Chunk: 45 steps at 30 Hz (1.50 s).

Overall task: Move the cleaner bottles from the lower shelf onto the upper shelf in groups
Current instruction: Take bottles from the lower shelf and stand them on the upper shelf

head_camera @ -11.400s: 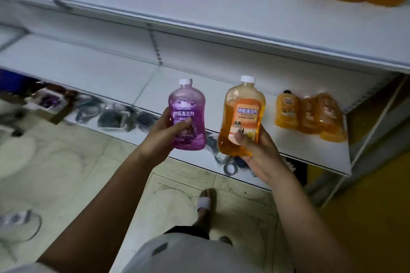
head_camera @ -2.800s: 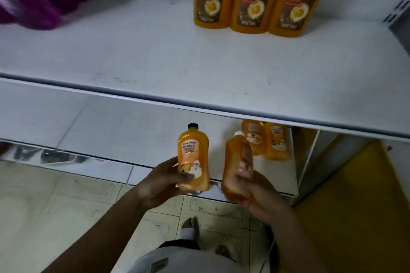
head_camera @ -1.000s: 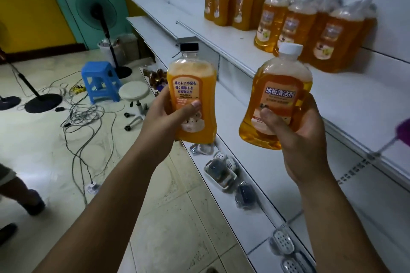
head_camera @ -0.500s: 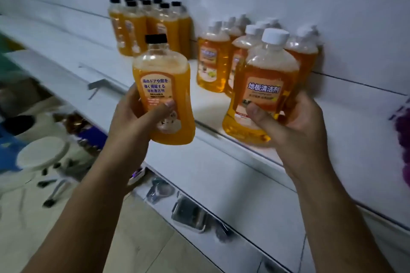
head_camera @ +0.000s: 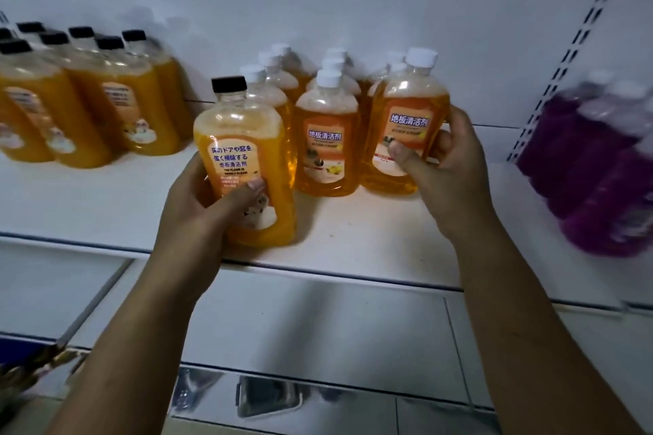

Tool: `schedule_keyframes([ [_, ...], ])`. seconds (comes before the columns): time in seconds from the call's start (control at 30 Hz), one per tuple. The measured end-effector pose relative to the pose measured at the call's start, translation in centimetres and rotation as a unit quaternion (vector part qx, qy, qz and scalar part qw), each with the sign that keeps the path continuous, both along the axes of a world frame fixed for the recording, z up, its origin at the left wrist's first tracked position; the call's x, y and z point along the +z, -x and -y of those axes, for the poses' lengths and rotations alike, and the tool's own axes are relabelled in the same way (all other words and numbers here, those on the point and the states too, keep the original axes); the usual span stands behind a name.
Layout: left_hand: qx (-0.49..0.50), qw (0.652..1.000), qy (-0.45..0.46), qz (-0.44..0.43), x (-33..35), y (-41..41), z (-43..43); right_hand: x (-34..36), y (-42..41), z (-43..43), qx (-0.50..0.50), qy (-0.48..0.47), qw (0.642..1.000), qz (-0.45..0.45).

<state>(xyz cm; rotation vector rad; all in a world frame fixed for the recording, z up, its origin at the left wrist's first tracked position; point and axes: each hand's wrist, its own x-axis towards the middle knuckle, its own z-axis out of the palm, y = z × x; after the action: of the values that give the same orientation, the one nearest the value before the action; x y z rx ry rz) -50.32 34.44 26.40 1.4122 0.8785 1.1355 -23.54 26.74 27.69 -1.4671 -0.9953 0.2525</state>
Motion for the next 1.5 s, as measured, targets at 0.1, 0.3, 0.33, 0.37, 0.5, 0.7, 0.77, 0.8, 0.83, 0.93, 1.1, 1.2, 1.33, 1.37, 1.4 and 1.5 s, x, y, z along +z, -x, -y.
schedule_keyframes([
  [0.1,-0.004,1.0,0.001,-0.006,0.2,-0.1,-0.5,-0.6,-0.3,-0.6,-0.009,0.017,1.0,0.014],
  [0.3,0.002,1.0,-0.004,-0.009,0.1,0.1,-0.9,-1.0,-0.3,-0.5,-0.02,0.062,0.997,0.042],
  [0.33,0.002,1.0,-0.005,-0.005,0.1,0.2,-0.9,-1.0,-0.2,-0.6,-0.023,0.066,0.997,0.046],
  [0.37,0.003,1.0,-0.006,-0.003,0.0,0.3,-0.9,-1.0,-0.1,-0.6,-0.024,0.069,0.996,0.047],
  [0.5,0.009,1.0,-0.005,-0.001,-0.2,0.7,-1.0,-0.9,0.4,-0.5,-0.035,0.053,0.997,0.043],
  [0.7,0.023,1.0,-0.009,0.009,-0.5,1.3,-0.9,-1.0,0.4,-0.4,-0.046,0.043,0.997,0.039],
  [0.77,0.024,1.0,-0.006,0.012,-0.6,1.6,-0.9,-1.2,0.4,-0.4,-0.057,0.034,0.997,0.046],
  [0.8,0.024,1.0,-0.003,0.016,-0.6,1.7,-1.0,-1.3,0.4,-0.3,-0.067,0.027,0.996,0.048],
  [0.83,0.028,0.999,-0.001,0.022,-0.7,1.9,-1.0,-1.3,0.3,-0.2,-0.084,0.014,0.995,0.057],
  [0.93,0.046,0.998,0.006,0.041,-0.6,2.4,-0.8,-1.0,0.7,0.7,-0.143,-0.06,0.978,0.141],
  [1.1,0.081,0.996,-0.009,0.032,-0.1,3.9,0.0,-0.4,3.9,1.3,-0.045,-0.144,0.959,0.241],
  [1.2,0.094,0.994,-0.048,-0.003,0.5,6.0,0.2,-0.6,6.6,0.4,0.089,-0.128,0.957,0.243],
  [1.33,0.126,0.986,-0.107,-0.031,1.6,9.6,-0.2,-1.0,10.1,-1.4,0.203,-0.041,0.947,0.247],
  [1.37,0.134,0.983,-0.121,-0.033,2.1,10.4,-0.5,-1.2,11.0,-1.9,0.223,-0.019,0.943,0.248],
  [1.4,0.141,0.981,-0.132,-0.037,2.6,11.3,-0.9,-1.3,12.0,-2.3,0.243,0.0,0.937,0.252],
  [1.5,0.145,0.975,-0.155,-0.06,4.1,13.4,-2.6,-1.4,15.2,-4.2,0.288,0.038,0.912,0.29],
])
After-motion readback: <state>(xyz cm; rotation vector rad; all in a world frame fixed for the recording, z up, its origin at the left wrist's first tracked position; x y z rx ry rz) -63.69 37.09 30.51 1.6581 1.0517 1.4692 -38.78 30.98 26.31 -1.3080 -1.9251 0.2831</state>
